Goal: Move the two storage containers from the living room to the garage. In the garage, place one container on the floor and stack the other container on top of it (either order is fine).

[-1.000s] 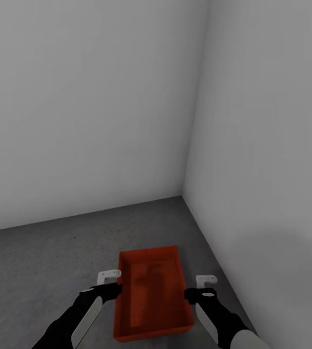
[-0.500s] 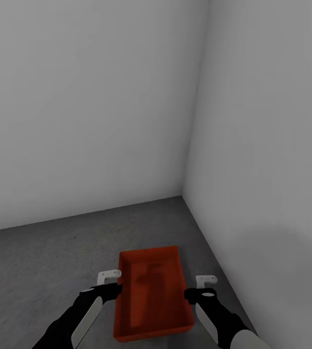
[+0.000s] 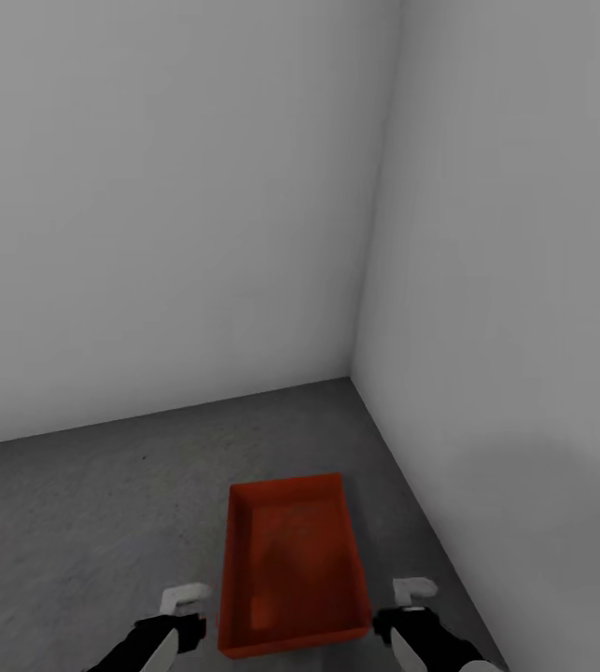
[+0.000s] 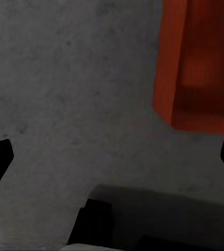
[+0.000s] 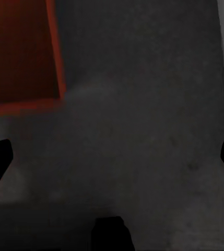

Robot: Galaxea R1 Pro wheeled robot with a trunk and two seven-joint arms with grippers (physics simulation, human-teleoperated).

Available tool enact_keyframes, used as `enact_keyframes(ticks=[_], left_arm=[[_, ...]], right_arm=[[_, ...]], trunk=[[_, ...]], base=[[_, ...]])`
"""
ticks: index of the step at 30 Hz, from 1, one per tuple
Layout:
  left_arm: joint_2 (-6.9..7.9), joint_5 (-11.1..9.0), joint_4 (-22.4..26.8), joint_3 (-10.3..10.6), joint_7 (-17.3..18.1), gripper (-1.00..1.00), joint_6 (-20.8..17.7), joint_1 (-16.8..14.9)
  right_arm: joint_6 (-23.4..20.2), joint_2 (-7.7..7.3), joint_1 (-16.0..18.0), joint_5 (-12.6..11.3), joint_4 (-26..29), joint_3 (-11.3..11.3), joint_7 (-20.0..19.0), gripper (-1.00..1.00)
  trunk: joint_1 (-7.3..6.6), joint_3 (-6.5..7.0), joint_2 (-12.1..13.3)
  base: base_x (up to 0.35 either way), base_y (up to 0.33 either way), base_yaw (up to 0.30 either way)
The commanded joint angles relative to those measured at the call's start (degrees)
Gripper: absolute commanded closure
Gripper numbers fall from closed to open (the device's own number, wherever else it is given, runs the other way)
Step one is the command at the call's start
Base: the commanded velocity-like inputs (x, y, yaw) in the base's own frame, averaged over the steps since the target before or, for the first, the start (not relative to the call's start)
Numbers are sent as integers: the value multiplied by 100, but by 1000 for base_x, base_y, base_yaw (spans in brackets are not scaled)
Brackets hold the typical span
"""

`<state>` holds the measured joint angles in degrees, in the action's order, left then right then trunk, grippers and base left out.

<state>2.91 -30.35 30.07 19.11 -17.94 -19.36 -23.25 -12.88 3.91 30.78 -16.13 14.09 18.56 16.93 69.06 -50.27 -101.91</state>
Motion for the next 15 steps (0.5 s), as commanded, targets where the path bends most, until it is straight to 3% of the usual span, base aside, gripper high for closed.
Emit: enact_keyframes(ticks=[1, 2, 5, 6, 9, 13, 15], left_arm=[[8, -56, -221, 51, -52, -100, 129, -4], [8, -51, -638, 54, -49, -100, 433, -4], [8, -44, -1265, 58, -46, -100, 843, -4], [6, -40, -1688, 63, -45, -100, 1056, -4], [-17, -36, -2217, 67, -10, -100, 1308, -2], [-42, -28, -2611, 67, 420, -100, 1589, 14], [-40, -24, -2701, 62, 929, -100, 1668, 27]], right_arm=[[-31, -5, 0, -45, -151, 54, 39, -100], [-28, -8, -12, -45, -440, 53, 39, -100], [-25, -11, -70, -46, -829, 52, 39, -100], [-24, -12, -122, -47, -1044, 54, 39, -100], [-23, -13, -217, -48, -1285, 55, 33, -100], [241, -16, -477, -48, -1466, 53, 25, -100], [720, -26, -618, -48, -1516, 52, 23, -100]], trunk=[[-1, -4, -2], [-1, -4, -2], [-1, -4, -2], [-1, -4, -2], [-1, -4, -2], [-1, -4, -2], [-1, -4, -2]], base=[[0, 0, 0], [0, 0, 0], [0, 0, 0], [0, 0, 0], [0, 0, 0], [0, 0, 0], [0, 0, 0]])
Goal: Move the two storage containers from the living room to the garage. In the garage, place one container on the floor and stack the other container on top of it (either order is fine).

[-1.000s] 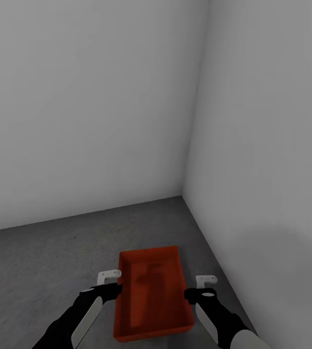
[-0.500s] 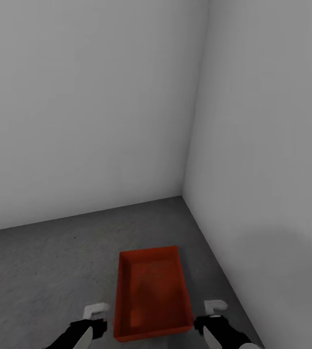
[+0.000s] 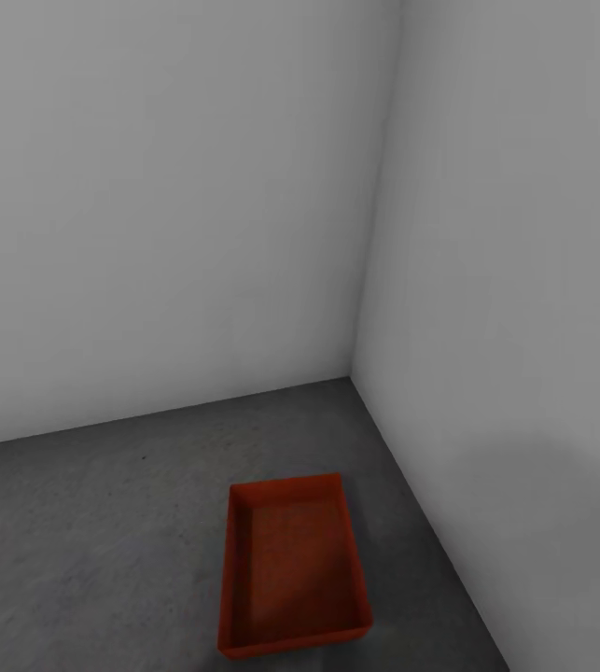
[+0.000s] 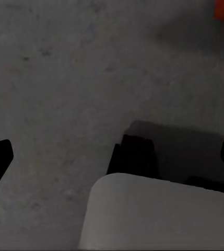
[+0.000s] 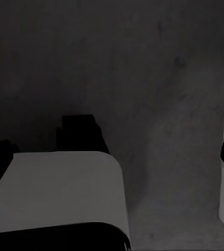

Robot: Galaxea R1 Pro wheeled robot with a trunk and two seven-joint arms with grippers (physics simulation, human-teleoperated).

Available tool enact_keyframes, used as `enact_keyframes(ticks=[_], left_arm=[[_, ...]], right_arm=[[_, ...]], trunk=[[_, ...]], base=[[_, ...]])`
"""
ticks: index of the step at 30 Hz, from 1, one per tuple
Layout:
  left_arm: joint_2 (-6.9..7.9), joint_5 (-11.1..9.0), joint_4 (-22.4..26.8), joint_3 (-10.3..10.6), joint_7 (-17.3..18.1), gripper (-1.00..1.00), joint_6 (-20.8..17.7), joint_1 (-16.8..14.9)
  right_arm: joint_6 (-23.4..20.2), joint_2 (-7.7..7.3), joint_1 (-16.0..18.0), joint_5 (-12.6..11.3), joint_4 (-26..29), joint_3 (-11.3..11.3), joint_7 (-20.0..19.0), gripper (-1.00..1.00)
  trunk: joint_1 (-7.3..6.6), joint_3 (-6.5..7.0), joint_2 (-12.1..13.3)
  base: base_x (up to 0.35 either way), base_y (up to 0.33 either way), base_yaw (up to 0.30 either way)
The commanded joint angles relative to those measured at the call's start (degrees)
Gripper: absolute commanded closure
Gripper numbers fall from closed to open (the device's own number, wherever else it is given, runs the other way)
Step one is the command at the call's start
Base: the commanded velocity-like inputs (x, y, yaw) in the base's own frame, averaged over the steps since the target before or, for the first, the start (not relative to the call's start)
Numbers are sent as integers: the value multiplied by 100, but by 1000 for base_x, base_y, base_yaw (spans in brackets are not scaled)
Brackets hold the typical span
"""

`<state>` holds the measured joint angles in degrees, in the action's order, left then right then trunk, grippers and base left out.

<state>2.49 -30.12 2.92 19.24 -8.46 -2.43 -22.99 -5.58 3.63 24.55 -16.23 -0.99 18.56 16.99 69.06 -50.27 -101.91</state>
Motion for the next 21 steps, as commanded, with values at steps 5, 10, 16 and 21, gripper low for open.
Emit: enact_keyframes(ticks=[5, 10, 16, 21], left_arm=[[9, -34, -63, 46, 827, -100, 85, 17], [7, -30, -80, 49, 1085, -100, 421, 22], [6, -29, -81, 51, 1146, -100, 721, 23], [6, -29, -83, 49, 1158, -100, 784, 23]], right_arm=[[695, -22, -228, -38, -52, 51, 15, -100], [918, -28, -314, -45, -48, 56, 15, -100], [977, -23, -332, -41, -16, 65, 8, -100], [1102, -21, -333, -35, 79, 62, 6, -100]], trunk=[[-1, -4, -2], [-1, -4, -2], [-1, -4, -2], [-1, -4, -2]], base=[[0, 0, 0], [0, 0, 0], [0, 0, 0], [0, 0, 0]])
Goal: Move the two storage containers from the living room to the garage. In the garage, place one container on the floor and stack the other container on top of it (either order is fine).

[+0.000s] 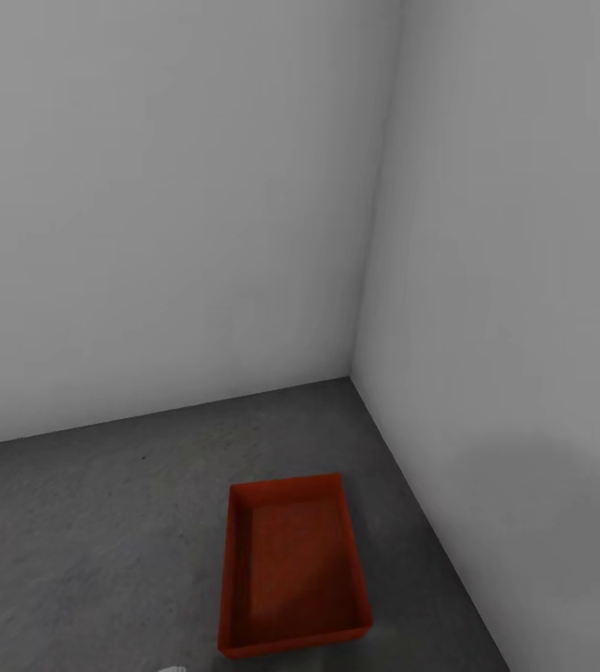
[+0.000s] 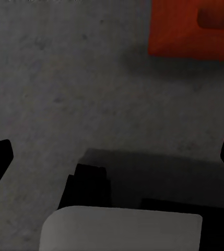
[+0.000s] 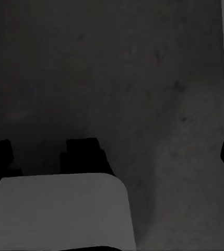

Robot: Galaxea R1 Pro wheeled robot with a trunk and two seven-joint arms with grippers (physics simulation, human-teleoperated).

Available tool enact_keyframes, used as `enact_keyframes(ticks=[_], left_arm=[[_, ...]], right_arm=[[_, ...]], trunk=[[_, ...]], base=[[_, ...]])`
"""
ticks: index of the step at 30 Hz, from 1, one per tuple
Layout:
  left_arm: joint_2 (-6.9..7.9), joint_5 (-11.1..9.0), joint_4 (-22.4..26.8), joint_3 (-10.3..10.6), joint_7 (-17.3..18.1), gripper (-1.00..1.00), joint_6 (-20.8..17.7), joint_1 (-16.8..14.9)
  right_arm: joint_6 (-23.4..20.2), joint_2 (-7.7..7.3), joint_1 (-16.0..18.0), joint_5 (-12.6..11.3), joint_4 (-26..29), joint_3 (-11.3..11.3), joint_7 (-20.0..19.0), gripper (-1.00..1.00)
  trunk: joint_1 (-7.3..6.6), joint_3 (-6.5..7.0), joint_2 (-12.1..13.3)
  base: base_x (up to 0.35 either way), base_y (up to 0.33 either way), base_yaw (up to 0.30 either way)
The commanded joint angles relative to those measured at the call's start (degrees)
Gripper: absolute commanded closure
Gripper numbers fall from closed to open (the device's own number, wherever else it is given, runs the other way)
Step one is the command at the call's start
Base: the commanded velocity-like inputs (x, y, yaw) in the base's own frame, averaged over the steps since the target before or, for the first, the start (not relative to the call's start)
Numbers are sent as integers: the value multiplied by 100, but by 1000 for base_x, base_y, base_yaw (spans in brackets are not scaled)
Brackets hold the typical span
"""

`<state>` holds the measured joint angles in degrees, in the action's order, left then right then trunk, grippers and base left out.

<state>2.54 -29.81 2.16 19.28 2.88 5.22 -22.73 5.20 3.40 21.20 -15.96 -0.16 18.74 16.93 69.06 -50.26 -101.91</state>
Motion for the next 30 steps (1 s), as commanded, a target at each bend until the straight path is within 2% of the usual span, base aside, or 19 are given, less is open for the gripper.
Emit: enact_keyframes(ticks=[1, 8, 12, 18, 30], left_arm=[[1, -60, -8, 46, 25, -100, 23, -3], [4, -60, -13, 42, 28, -100, 44, 77], [5, -60, -13, 44, 28, -100, 125, 195], [2, -60, -14, 43, 28, -100, 463, 301], [3, -63, -14, 41, 23, -100, 564, 330]], right_arm=[[79, 2, 2, -60, 53, 44, 12, -100], [358, -2, -1, -54, 304, 50, 12, -100], [388, -5, -1, -55, 323, 51, 12, -100], [393, -6, -2, -56, 331, 51, 18, -100], [402, -6, -2, -56, 303, 51, 21, -100]], trunk=[[-1, -4, -2], [-1, -4, -2], [-1, -4, -2], [-1, -4, -2], [-1, -4, -2]], base=[[0, 0, 0], [0, 0, 0], [0, 0, 0], [0, 0, 0], [-52, 0, 0]])
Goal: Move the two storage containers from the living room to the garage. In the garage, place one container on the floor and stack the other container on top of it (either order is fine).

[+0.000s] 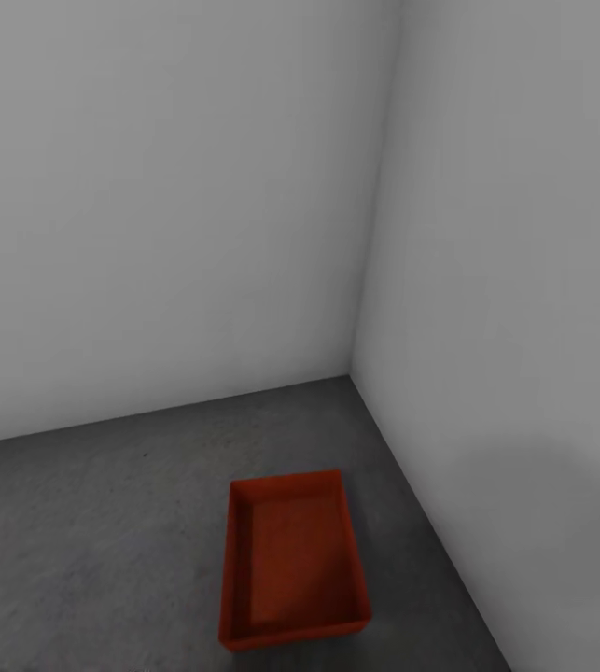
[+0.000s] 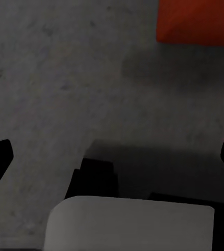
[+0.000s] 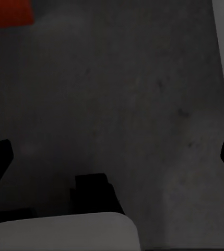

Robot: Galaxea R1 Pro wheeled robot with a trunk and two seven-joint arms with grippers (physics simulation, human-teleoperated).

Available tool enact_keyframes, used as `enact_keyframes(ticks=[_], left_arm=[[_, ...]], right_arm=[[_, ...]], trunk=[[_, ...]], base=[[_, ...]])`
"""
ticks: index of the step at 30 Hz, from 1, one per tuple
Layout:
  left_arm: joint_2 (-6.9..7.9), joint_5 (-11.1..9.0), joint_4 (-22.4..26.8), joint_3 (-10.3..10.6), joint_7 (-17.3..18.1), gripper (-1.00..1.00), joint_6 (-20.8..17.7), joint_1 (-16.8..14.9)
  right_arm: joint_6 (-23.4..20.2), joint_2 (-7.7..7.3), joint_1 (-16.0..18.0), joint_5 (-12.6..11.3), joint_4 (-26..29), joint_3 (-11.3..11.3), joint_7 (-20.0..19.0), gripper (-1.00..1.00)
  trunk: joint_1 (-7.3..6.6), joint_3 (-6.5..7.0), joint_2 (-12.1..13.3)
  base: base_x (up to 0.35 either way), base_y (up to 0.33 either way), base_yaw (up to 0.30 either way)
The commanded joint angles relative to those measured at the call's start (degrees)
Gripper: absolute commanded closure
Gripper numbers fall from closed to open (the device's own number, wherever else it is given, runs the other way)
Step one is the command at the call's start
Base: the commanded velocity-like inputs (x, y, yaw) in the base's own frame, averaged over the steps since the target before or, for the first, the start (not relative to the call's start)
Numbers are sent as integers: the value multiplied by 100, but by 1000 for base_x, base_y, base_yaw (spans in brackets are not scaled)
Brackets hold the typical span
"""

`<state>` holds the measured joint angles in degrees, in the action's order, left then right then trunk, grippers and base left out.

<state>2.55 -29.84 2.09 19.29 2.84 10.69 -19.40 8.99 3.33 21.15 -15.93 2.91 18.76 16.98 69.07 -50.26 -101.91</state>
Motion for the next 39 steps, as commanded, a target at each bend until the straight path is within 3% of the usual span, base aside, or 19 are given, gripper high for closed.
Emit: enact_keyframes(ticks=[1, 17, 28, 39], left_arm=[[1, -62, -6, 39, 27, -100, 18, -3], [0, -63, -6, 39, 24, -100, 21, -2], [0, -62, -6, 40, 24, -100, 20, -2], [0, -66, -6, 39, 24, -100, 16, -2]], right_arm=[[23, 1, 3, -59, -6, 49, 16, -100], [20, 8, -5, -59, -19, 51, 15, -100], [15, 7, -6, -59, -19, 49, 15, -100], [15, 6, -6, -59, -19, 49, 7, -100]], trunk=[[-2, -4, -2], [-2, 55, -2], [-2, 64, -2], [-2, 64, -2]], base=[[-108, 0, 0], [-28, -2, 0], [-185, -97, -1], [-32, -14, -166]])
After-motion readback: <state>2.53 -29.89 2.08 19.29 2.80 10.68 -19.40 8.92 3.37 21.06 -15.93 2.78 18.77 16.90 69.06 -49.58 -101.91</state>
